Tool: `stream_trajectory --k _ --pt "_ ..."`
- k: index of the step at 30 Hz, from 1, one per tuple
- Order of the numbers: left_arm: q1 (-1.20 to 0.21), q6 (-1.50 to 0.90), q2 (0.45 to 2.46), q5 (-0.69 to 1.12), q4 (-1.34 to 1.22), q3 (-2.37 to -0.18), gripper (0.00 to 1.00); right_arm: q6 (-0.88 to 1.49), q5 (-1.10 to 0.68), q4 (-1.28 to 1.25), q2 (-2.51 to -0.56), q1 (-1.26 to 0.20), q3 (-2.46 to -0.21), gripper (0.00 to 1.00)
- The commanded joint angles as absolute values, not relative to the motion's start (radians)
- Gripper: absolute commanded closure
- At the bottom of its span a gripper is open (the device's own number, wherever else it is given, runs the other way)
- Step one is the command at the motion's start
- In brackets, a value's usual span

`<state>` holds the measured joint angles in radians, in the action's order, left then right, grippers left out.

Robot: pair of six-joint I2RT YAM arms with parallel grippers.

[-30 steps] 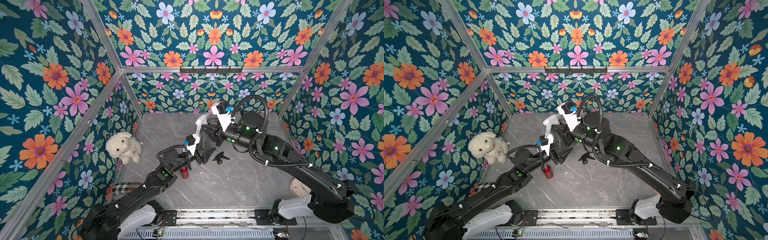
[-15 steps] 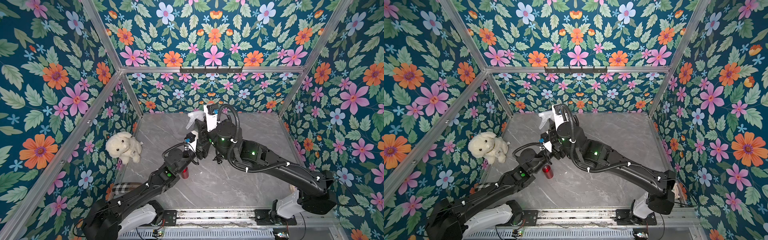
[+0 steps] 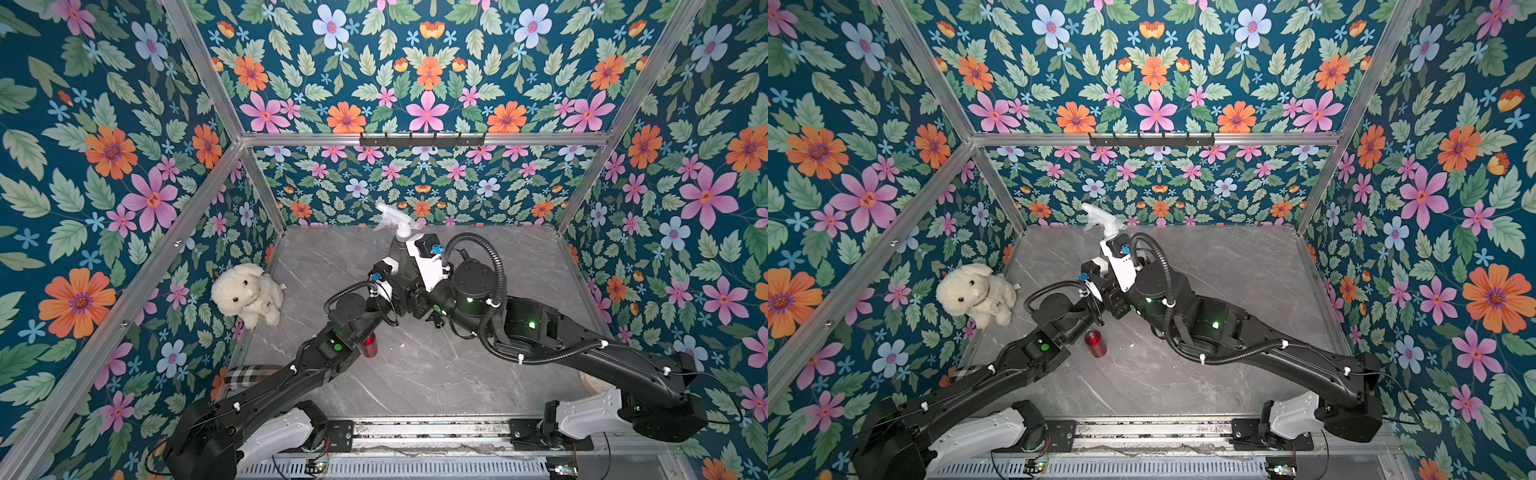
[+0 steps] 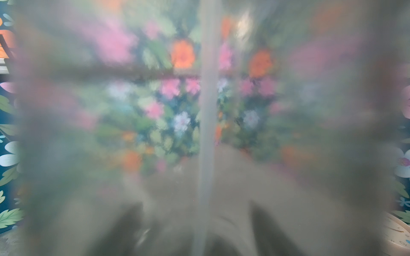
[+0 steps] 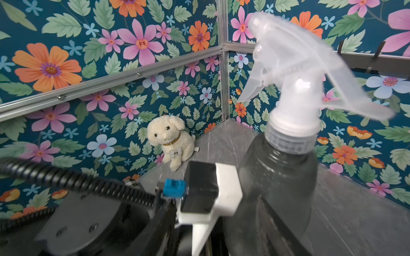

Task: Attach spray nozzles to spray bottles
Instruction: Screw the spray nozzle on the spray bottle.

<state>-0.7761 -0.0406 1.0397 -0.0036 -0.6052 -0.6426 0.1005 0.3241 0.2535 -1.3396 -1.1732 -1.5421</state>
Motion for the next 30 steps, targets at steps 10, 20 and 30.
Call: stream_trajectory --k 10,20,30 --pt "-0.723 -0.081 0.993 0.327 -0.69 -0.607 1.0 0.181 -0.63 0.288 -1.192 -0.733 -1.516 0.43" --pt "-0.683 -0.132 1.035 0.62 -0.705 -0.623 1.0 0.105 -0.872 0.377 -1.317 -0.637 -1.657 0.46" --pt "-0.681 -0.118 1.059 0.736 -0.67 -0.642 1.0 0.086 -0.907 0.422 -1.401 -0.623 -1.734 0.46"
